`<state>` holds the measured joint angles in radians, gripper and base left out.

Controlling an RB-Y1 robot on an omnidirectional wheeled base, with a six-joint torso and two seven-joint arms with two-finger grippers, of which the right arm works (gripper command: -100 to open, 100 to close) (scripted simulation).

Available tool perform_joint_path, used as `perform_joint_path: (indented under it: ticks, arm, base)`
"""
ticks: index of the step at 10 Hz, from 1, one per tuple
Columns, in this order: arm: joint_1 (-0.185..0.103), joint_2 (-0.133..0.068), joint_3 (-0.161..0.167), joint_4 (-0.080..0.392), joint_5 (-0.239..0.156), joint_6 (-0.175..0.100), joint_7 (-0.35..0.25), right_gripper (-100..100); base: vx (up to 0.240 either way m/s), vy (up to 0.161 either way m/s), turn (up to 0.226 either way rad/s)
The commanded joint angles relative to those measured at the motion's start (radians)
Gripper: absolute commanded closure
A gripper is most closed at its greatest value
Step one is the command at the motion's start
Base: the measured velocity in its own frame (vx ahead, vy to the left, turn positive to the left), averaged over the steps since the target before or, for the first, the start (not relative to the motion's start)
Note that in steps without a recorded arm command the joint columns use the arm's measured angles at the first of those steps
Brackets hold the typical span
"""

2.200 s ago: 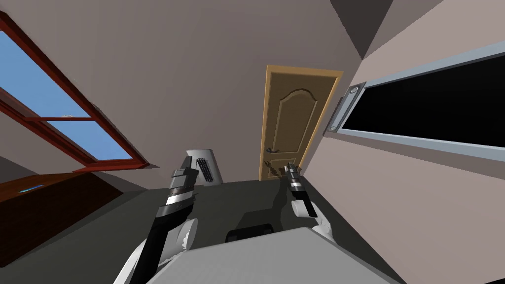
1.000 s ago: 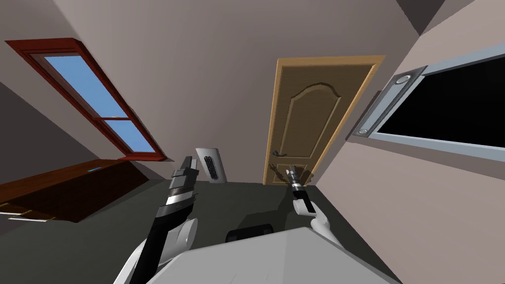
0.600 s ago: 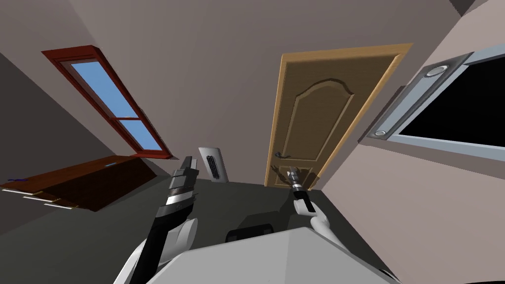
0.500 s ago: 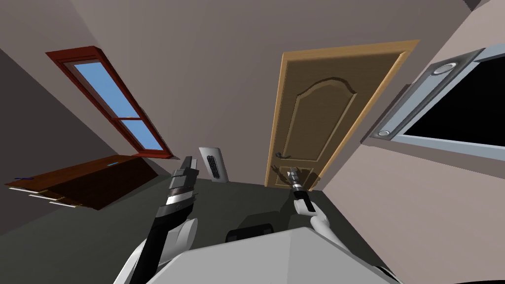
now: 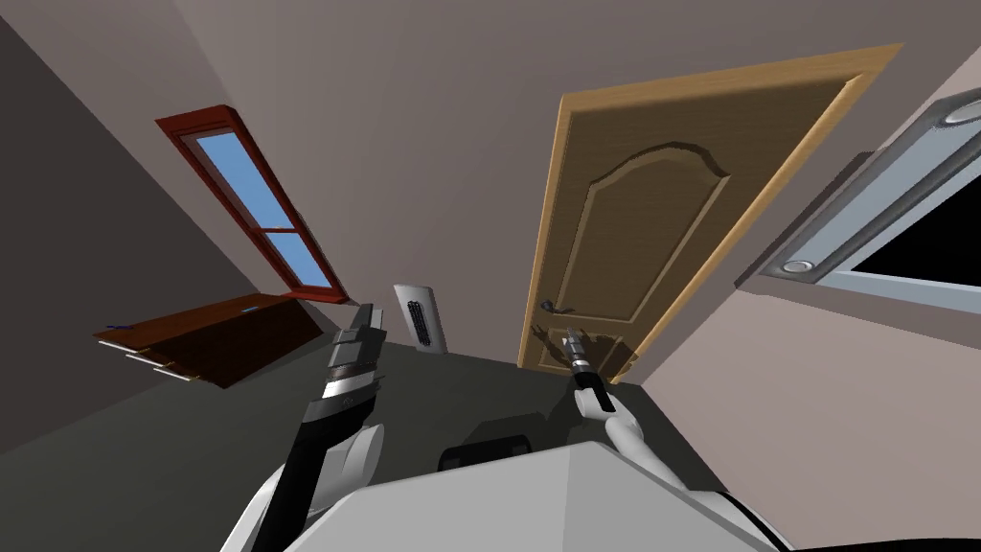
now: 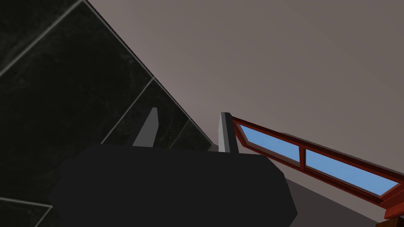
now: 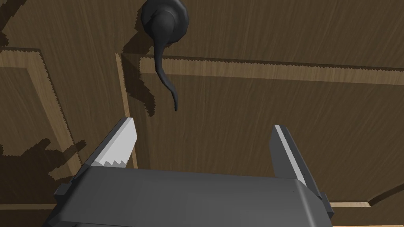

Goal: Pull the door open

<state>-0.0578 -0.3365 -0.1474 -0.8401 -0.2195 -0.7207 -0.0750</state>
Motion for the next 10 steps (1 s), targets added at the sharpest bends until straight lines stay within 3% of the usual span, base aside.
perform_joint_path:
  ticks: [1, 3, 4, 10]
  arm:
    - [-0.023, -0.011, -0.004, 0.05, -0.008, -0.003, 0.002, -100]
    - [-0.05, -0.024, -0.007, 0.123, -0.017, -0.01, 0.002, -100]
    - [-0.05, -0.024, -0.007, 0.127, -0.017, -0.01, 0.002, -100]
    - [-0.109, -0.053, -0.015, 0.275, -0.037, -0.025, 0.004, -100]
  base:
    - [0.06, -0.074, 0.151]
    - [0.062, -0.064, 0.114]
    - [0.043, -0.048, 0.044]
    - [0.041, -0.046, 0.087]
